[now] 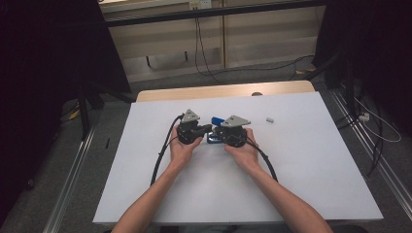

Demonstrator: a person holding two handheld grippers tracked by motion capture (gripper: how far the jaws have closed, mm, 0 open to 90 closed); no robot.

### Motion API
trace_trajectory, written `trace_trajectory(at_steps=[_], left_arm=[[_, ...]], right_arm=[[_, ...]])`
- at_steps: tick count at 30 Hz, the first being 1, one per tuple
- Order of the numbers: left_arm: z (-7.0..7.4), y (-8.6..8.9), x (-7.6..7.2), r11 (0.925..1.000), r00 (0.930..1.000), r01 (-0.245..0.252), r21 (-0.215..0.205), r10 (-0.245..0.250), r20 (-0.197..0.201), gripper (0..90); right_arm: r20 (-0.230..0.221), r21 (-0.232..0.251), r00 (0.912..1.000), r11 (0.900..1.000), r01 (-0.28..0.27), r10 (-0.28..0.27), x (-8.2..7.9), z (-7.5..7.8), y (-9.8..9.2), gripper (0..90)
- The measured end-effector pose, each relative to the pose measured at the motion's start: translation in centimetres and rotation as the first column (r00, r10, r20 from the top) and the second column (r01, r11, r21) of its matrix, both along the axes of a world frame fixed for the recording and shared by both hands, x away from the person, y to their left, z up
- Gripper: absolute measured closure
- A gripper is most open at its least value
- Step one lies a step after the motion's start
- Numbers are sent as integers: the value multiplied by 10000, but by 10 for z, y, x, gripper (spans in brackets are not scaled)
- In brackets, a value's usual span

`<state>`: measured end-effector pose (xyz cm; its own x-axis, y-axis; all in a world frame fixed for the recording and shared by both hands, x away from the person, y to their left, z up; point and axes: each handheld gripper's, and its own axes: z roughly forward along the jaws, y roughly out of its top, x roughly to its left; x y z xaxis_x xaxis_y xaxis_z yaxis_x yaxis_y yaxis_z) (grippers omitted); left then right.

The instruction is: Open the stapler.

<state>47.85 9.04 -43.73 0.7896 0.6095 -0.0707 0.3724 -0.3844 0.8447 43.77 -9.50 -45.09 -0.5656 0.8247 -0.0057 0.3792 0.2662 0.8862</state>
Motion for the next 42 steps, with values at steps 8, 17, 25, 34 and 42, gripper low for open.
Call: trace_trajectory(at_steps=[8, 17, 25, 34, 42], left_arm=[[-2, 1, 1, 10000, 9999, 60, -63, -61, -111, 900], [-7, 2, 1, 10000, 9999, 75, 28, -75, -135, 900], [-10, 2, 2, 9999, 9999, 105, 2, -105, -123, 900], [-11, -1, 1, 9999, 9998, 137, 74, -138, 121, 900], [-12, -1, 2, 9999, 9998, 143, 7, -143, 114, 900]], right_arm=[[27, -39, 10000, 10000, 36, -36, 0, 2, -1, 900], [-16, -32, 10000, 10000, 5, -5, 0, -1, 2, 900], [45, -59, 10000, 10000, 29, -28, 1, 0, 4, 900], [318, -6, 9994, 9999, 141, -141, 0, 7, 6, 900], [380, 21, 9991, 9998, 203, -204, 1, 8, 5, 900]])
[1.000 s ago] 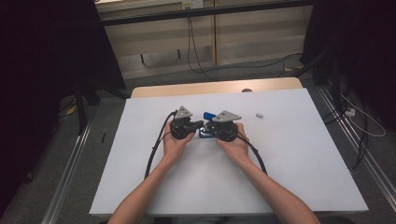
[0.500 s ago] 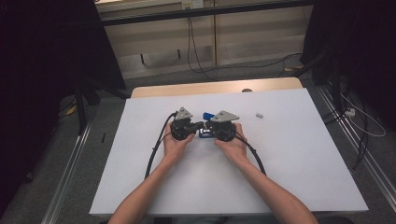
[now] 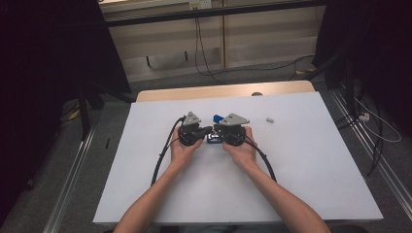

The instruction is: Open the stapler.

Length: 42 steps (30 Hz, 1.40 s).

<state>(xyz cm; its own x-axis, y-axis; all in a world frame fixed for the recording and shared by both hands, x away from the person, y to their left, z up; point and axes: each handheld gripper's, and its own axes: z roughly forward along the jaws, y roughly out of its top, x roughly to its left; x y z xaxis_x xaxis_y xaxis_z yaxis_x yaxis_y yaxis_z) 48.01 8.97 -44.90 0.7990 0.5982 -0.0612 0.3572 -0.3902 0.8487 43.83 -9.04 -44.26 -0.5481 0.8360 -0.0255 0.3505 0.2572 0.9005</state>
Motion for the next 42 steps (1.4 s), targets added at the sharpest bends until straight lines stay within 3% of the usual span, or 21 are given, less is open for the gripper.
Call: trace_trajectory(at_steps=[42], left_arm=[[-1, 1, 1, 9999, 10000, 68, -82, -68, -24, 900]], right_arm=[[173, 305, 9987, 9984, 477, -483, -2, 11, -15, 900]])
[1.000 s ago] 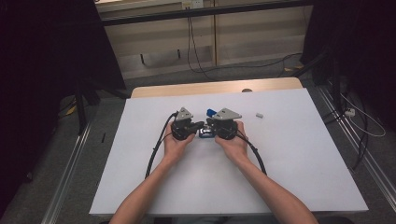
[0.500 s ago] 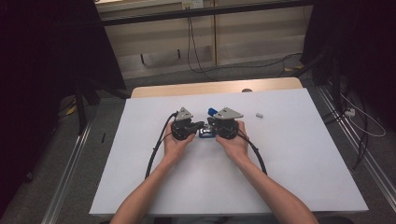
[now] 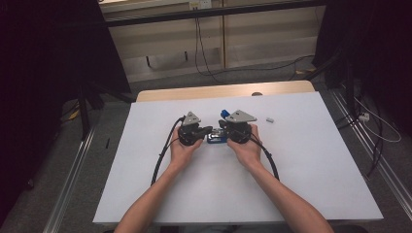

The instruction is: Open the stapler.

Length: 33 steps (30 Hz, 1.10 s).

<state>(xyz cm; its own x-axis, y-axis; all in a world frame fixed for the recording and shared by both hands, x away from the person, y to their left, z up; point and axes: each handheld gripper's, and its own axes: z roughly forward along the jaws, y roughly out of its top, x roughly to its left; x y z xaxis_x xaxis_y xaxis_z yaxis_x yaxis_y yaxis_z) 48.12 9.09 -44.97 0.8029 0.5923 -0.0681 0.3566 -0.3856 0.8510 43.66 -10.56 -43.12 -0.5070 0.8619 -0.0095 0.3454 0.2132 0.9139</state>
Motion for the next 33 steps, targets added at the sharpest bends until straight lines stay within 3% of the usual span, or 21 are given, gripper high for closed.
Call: trace_trajectory(at_steps=[17, 18, 20, 33], left_arm=[[0, 1, 0, 10000, 10000, 41, -32, -40, 23, 900], [0, 1, 0, 10000, 10000, 51, -14, -51, 25, 900], [0, 0, 0, 10000, 10000, 57, 9, -57, 49, 900], [-1, 1, 0, 10000, 10000, 27, -21, -27, 54, 900]], right_arm=[[100, -41, 9998, 9999, 146, -146, -1, 1, -1, 900], [385, -31, 9989, 9996, 272, -271, -3, 3, -1, 900], [492, 20, 9984, 9996, 293, -294, -3, 4, -2, 900], [503, 60, 9974, 9987, 504, -507, -4, 10, -13, 900]])
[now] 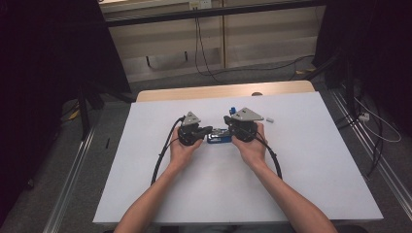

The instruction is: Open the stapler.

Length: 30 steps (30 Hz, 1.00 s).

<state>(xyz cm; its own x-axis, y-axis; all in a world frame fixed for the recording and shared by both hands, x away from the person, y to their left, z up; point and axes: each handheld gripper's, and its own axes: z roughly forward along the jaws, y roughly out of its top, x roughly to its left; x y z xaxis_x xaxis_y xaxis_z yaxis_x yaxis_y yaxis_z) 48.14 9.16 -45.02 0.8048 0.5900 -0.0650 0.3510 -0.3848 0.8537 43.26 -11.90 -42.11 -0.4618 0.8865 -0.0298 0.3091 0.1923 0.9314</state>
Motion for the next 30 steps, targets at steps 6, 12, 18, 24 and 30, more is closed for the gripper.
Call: trace_trajectory(at_steps=[6, 12, 18, 24, 30], left_arm=[[0, 0, 0, 10000, 10000, -10, 4, 10, 18, 900], [0, 0, -1, 10000, 10000, 21, 74, -22, 77, 900], [0, 0, -1, 10000, 10000, 17, 47, -18, 90, 900], [0, 0, -1, 10000, 10000, 13, 45, -13, 92, 900], [-1, 0, -2, 10000, 9999, -37, 23, 36, 109, 900]], right_arm=[[152, -24, 9997, 9998, 186, -186, 0, 2, -5, 900], [172, 24, 9995, 9997, 260, -260, -1, 3, -8, 900], [162, 54, 9994, 9995, 321, -322, -2, 4, -11, 900], [201, 128, 9988, 9989, 448, -450, -3, 3, -18, 900], [196, 125, 9988, 9989, 450, -453, -3, 3, -20, 900]])
